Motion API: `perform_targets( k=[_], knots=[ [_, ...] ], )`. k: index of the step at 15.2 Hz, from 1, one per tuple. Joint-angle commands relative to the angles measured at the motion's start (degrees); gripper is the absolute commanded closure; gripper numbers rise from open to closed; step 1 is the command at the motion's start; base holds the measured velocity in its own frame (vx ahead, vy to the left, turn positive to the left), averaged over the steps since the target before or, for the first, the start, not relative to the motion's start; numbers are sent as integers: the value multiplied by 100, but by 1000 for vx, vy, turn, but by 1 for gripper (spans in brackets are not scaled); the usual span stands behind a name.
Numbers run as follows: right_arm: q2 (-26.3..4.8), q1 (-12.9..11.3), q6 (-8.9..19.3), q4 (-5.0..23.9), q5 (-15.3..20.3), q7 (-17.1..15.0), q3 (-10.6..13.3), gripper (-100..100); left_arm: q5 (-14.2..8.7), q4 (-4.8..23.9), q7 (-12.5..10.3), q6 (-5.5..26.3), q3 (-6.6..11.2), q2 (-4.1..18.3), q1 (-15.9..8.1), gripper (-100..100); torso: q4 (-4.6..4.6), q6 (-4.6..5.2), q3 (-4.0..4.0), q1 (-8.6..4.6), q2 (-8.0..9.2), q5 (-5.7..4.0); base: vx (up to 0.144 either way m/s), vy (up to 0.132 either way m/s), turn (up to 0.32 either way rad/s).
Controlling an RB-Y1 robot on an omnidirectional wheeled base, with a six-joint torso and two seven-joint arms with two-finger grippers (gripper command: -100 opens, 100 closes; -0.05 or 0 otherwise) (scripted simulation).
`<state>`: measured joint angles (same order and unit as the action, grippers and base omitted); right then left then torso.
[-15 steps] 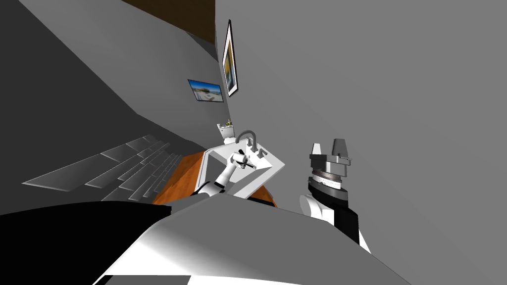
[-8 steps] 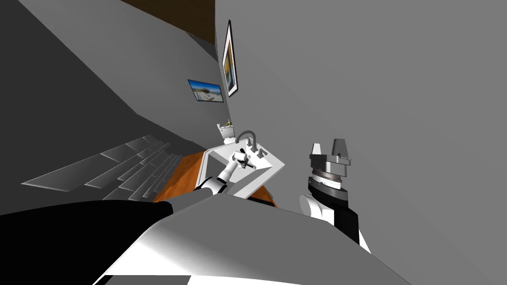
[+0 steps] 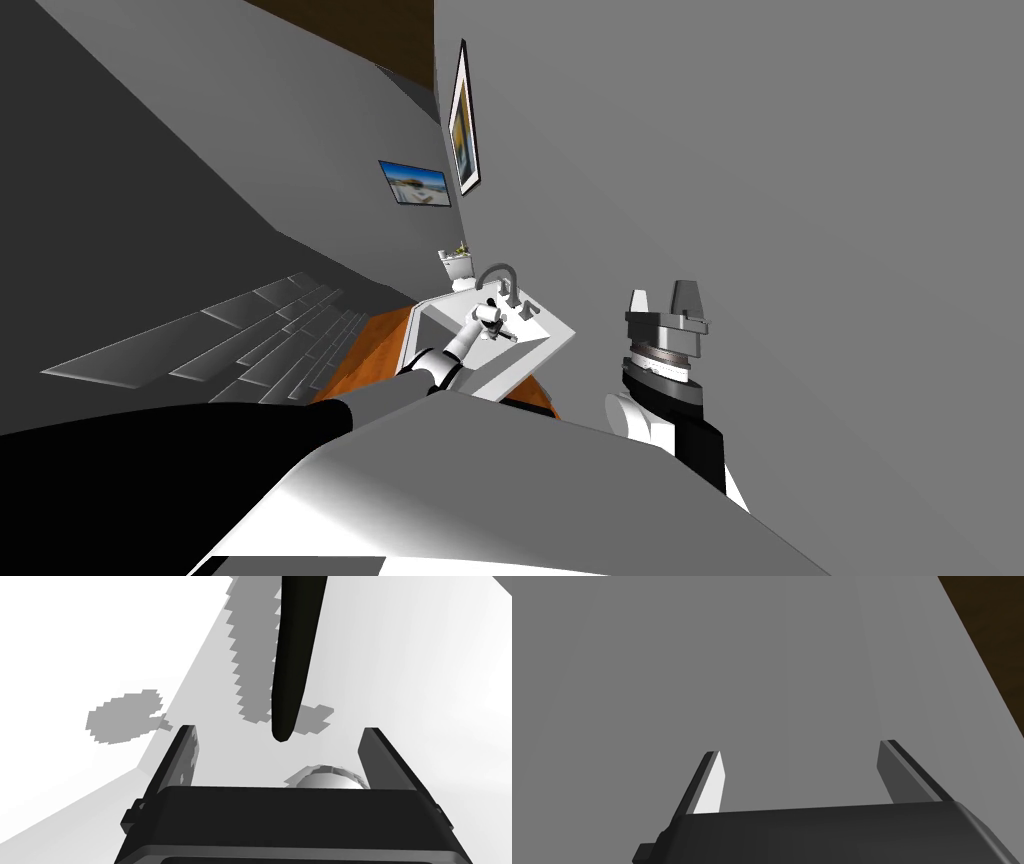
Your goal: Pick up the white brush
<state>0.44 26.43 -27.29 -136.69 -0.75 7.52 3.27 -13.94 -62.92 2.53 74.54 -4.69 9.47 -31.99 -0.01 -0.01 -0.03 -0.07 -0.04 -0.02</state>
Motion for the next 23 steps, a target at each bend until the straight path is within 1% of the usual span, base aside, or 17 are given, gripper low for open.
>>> perform_targets(
  k=[1,2,3,4,5,6,7,8,9,10,11,18,19,20,21,22,23],
  knots=[
    [0,0,0,0,0,0,0,0,-41,189,45,-15,-2,6,-105,-100,0,0,0,0,0,0,0,0,0],
    [0,0,0,0,0,0,0,0,-92,385,97,-37,-4,13,-237,-100,0,0,0,0,0,0,0,0,0],
    [0,0,0,0,0,0,0,0,-92,410,97,-37,-4,13,-237,-100,0,0,0,0,0,0,0,0,0],
    [0,0,0,0,0,0,0,0,-144,597,149,-59,-7,21,-369,-100,0,0,0,0,0,0,0,0,0],
    [0,0,0,0,0,0,0,0,-144,631,149,-59,-7,21,-369,-100,0,0,0,0,0,0,0,0,0],
    [0,0,0,0,0,0,0,0,-196,811,201,-82,-10,27,-501,-100,0,0,0,0,0,0,0,0,0],
    [0,0,0,0,0,0,0,0,-196,852,201,-82,-10,27,-501,-100,0,0,0,-1,0,0,0,0,0],
    [0,0,0,0,0,0,0,0,-248,1032,252,-106,-14,33,-632,-100,0,-1,0,0,0,0,0,0,0],
    [0,0,0,0,0,0,0,0,-248,1073,252,-106,-14,33,-632,-100,0,0,0,-1,0,0,0,0,0],
    [0,0,0,0,0,0,0,0,-300,1238,302,-131,-18,39,-762,-100,0,0,0,0,0,0,0,0,0],
    [0,0,0,0,0,0,0,0,-300,1291,302,-131,-18,39,-762,-100,0,0,0,-1,0,0,0,0,0],
    [0,0,0,0,0,0,0,0,-501,2115,496,-233,-35,56,-1262,-100,0,0,1,-7,2,-1,-3,-13,-2],
    [0,0,0,0,0,0,0,0,-501,2137,496,-233,-35,56,-1262,-100,1,0,2,-7,3,-2,-7,-14,3],
    [0,0,0,0,0,0,0,0,-550,2331,542,-259,-40,60,-1381,-100,1,0,2,-7,4,-1,-8,-16,4],
    [0,0,0,0,0,0,0,0,-550,2339,542,-259,-40,60,-1381,-100,1,0,2,-7,4,-2,-7,-16,3],
    [0,0,0,0,0,0,0,0,-597,2537,587,-284,-44,63,-1498,-100,1,0,2,-7,4,-2,-9,-17,4],
    [0,0,0,0,0,0,0,0,-597,2537,587,-284,-44,63,-1498,-100,1,0,3,-8,5,-2,-8,-15,3]
  ],
)
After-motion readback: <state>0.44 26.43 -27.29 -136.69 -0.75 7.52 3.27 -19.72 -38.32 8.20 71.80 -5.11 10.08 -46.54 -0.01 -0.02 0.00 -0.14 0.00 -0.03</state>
